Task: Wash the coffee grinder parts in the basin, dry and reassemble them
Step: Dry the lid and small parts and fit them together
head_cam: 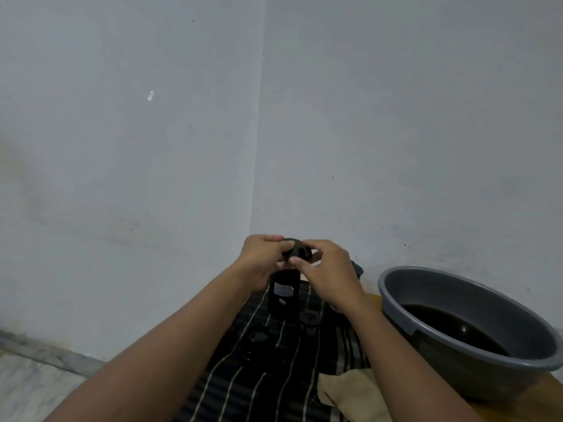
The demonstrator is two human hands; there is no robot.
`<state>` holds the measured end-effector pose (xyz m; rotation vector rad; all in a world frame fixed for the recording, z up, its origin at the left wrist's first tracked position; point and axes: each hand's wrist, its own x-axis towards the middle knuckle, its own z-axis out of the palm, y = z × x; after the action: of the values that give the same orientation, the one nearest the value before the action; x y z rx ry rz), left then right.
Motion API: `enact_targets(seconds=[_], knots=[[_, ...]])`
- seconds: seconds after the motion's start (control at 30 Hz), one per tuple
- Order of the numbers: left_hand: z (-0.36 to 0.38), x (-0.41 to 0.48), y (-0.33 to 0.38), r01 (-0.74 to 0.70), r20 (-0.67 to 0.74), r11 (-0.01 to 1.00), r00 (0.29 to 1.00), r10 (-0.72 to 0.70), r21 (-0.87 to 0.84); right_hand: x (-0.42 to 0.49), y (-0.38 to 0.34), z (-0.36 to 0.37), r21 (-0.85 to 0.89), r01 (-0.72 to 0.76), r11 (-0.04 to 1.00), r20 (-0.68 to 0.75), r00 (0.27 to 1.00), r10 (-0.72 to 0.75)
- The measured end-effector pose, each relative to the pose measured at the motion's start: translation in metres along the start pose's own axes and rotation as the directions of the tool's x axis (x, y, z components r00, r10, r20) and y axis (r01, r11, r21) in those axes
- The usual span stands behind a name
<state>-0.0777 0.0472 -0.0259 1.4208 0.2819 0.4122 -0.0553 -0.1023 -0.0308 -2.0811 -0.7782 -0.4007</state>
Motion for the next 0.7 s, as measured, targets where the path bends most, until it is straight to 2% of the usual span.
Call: enact_targets(seconds=[0.07, 0.13, 0.27, 0.4, 0.53, 0.63, 0.7], knots=[[-0.007, 0.017, 0.01, -0.083, 0.038, 0.969, 0.996, 0.076, 0.231, 0.02, 0.0, 0.001, -0.015, -0.006, 1.0, 0.01, 1.0, 0.006], [-0.013, 0.035, 0.013, -0.147, 0.09, 0.919, 0.988, 0.123, 0.365, 0.04, 0.007, 0.005, -0.038, -0.04, 0.998, 0.054, 0.998, 0.042], [-0.016, 0.065, -0.002, -0.154, 0.105, 0.875, 0.987, 0.119, 0.459, 0.069, 0.024, 0.02, -0.068, -0.11, 0.992, 0.136, 0.984, 0.119], [-0.021, 0.084, -0.023, -0.107, 0.055, 0.883, 0.994, 0.093, 0.457, 0.079, 0.037, 0.037, -0.099, -0.088, 0.991, 0.208, 0.972, 0.108], [-0.024, 0.092, -0.038, -0.159, 0.083, 0.851, 0.987, 0.135, 0.5, 0.079, 0.048, 0.045, -0.161, -0.058, 0.985, 0.228, 0.969, 0.094], [-0.024, 0.091, -0.036, -0.276, 0.178, 0.724, 0.961, 0.21, 0.633, 0.08, 0.051, 0.045, -0.239, -0.02, 0.971, 0.259, 0.962, 0.084], [-0.025, 0.091, -0.03, -0.347, 0.261, 0.549, 0.937, 0.232, 0.76, 0.08, 0.051, 0.045, -0.33, 0.019, 0.944, 0.266, 0.961, 0.073]])
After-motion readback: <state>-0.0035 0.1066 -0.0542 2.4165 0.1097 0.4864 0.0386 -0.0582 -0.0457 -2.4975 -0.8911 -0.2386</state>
